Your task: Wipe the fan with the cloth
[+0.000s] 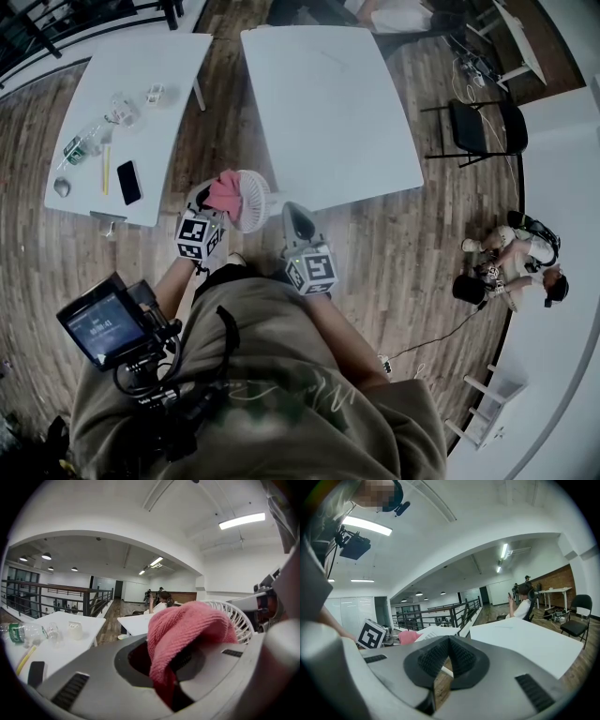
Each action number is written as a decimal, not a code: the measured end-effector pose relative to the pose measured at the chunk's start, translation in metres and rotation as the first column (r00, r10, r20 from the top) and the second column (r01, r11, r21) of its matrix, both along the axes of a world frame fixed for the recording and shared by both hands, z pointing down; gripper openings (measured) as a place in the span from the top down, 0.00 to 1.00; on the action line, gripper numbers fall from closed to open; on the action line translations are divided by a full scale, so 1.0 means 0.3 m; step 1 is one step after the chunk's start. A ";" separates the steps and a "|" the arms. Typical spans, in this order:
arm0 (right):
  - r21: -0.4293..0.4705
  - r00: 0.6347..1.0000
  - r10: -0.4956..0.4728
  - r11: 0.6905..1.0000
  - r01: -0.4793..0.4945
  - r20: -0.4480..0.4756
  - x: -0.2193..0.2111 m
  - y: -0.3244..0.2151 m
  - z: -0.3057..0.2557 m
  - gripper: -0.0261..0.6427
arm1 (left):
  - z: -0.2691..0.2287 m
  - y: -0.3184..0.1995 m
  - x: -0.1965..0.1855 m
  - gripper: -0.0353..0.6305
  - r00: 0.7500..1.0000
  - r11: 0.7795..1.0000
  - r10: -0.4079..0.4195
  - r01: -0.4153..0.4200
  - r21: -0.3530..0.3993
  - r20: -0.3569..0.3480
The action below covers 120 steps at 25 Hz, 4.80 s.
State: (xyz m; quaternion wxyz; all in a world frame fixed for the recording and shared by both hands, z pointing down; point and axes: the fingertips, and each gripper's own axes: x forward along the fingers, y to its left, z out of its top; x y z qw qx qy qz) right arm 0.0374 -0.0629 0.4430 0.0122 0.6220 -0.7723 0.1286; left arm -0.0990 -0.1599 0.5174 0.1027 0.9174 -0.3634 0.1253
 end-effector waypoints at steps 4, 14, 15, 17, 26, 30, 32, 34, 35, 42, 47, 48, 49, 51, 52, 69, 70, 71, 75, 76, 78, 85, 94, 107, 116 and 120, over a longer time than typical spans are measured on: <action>-0.009 1.000 0.000 1.000 0.000 0.000 -0.001 0.003 0.002 0.94 | 0.027 0.008 -0.013 0.85 1.000 1.000 -0.007 0.008 -0.004 0.023; -0.011 1.000 -0.005 1.000 0.005 -0.003 -0.013 0.016 -0.003 0.94 | 0.093 0.032 -0.043 0.85 0.999 0.997 -0.026 0.028 -0.066 0.037; -0.010 1.000 -0.008 1.000 0.008 -0.001 -0.015 0.017 -0.005 0.94 | 0.100 0.034 -0.046 0.85 0.999 0.997 -0.028 0.031 -0.072 0.041; 0.008 1.000 -0.014 1.000 0.013 0.018 -0.022 0.021 -0.013 0.94 | 0.122 0.041 -0.056 0.85 0.998 0.996 -0.030 0.035 -0.088 0.059; 0.053 0.998 -0.054 0.997 0.052 0.029 -0.080 0.025 -0.041 0.94 | 0.054 0.069 -0.135 0.85 0.995 0.991 -0.093 0.095 -0.093 0.024; 0.092 0.997 -0.071 0.993 0.068 0.028 -0.113 0.022 -0.059 0.94 | -0.074 0.100 -0.133 0.85 0.994 0.993 -0.108 0.107 -0.040 -0.034; 0.100 0.994 -0.102 0.990 0.099 0.025 -0.134 0.022 -0.071 0.94 | -0.140 0.115 -0.127 0.85 0.991 0.993 -0.122 0.121 -0.012 -0.062; 0.102 0.990 -0.138 0.986 0.135 0.024 -0.151 0.035 -0.084 0.94 | -0.200 0.142 -0.109 0.85 0.987 0.991 -0.133 0.134 0.010 -0.086; 0.109 0.987 -0.156 0.982 0.153 0.023 -0.156 0.049 -0.094 0.94 | -0.230 0.160 -0.093 0.85 0.986 0.990 -0.137 0.139 0.023 -0.094; 0.167 0.956 -0.292 0.941 0.293 -0.030 -0.275 0.072 -0.176 0.94 | -0.332 0.215 -0.056 0.85 0.977 0.984 -0.152 0.163 0.066 -0.149; 0.168 0.946 -0.324 0.934 0.315 0.029 -0.276 0.084 -0.217 0.85 | -0.344 0.260 -0.014 0.85 0.984 0.984 -0.132 0.144 0.102 -0.120; 0.162 0.943 -0.327 0.935 0.314 0.056 -0.272 0.083 -0.218 0.73 | -0.344 0.264 -0.009 0.85 0.985 0.984 -0.134 0.146 0.105 -0.113; 0.156 0.941 -0.329 0.937 0.314 0.082 -0.267 0.082 -0.218 0.68 | -0.342 0.266 -0.003 0.85 0.985 0.983 -0.138 0.149 0.106 -0.106; 0.160 0.933 -0.339 0.934 0.319 0.121 -0.262 0.084 -0.227 0.60 | -0.337 0.271 0.008 0.85 0.985 0.982 -0.143 0.153 0.107 -0.097; 0.169 0.928 -0.347 0.931 0.324 0.133 -0.264 0.087 -0.237 0.59 | -0.338 0.274 0.015 0.85 0.985 0.983 -0.141 0.151 0.108 -0.096; 0.153 0.895 -0.439 0.893 0.424 0.082 -0.342 0.060 -0.252 0.81 | -0.355 0.317 0.104 0.86 0.992 0.984 -0.059 0.077 0.162 -0.111; 0.160 0.899 -0.435 0.892 0.422 0.051 -0.342 0.064 -0.252 0.83 | -0.343 0.317 0.102 0.85 0.991 0.984 -0.058 0.077 0.161 -0.121; 0.169 0.904 -0.426 0.893 0.417 0.022 -0.340 0.067 -0.255 0.85 | -0.334 0.318 0.099 0.85 0.990 0.984 -0.055 0.076 0.160 -0.131; 0.191 0.947 -0.320 0.929 0.318 -0.019 -0.246 0.055 -0.279 0.86 | -0.342 0.330 0.097 0.77 0.984 0.988 -0.030 0.056 0.145 -0.178; 0.198 0.960 -0.279 0.940 0.279 -0.024 -0.202 0.046 -0.282 0.86 | -0.344 0.334 0.097 0.76 0.982 0.989 -0.026 0.052 0.136 -0.187; 0.202 0.979 -0.204 0.958 0.204 -0.019 -0.116 0.031 -0.283 0.86 | -0.340 0.340 0.089 0.76 0.981 0.991 -0.030 0.055 0.124 -0.190; 0.278 0.999 -0.004 0.961 0.016 -0.044 0.078 0.034 -0.362 0.86 | -0.296 0.298 0.017 0.79 0.973 0.985 -0.147 0.160 0.062 -0.180; 0.290 0.997 -0.016 0.956 0.036 -0.072 0.303 0.030 -0.344 0.86 | -0.288 0.290 0.120 0.91 0.942 0.949 -0.296 0.309 0.060 -0.156; 0.138 0.924 -0.380 0.914 0.381 -0.032 0.033 -0.003 -0.149 0.85 | -0.298 0.300 0.169 0.91 0.922 0.921 -0.375 0.382 0.078 -0.096; 0.101 0.873 -0.484 0.868 0.487 -0.052 -0.058 -0.043 -0.077 0.84 | -0.317 0.287 0.162 0.92 0.905 0.900 -0.410 0.422 0.112 -0.112; 0.094 0.873 -0.484 0.868 0.487 -0.058 -0.063 -0.063 -0.070 0.84 | -0.324 0.291 0.172 0.91 0.904 0.896 -0.415 0.426 0.126 -0.103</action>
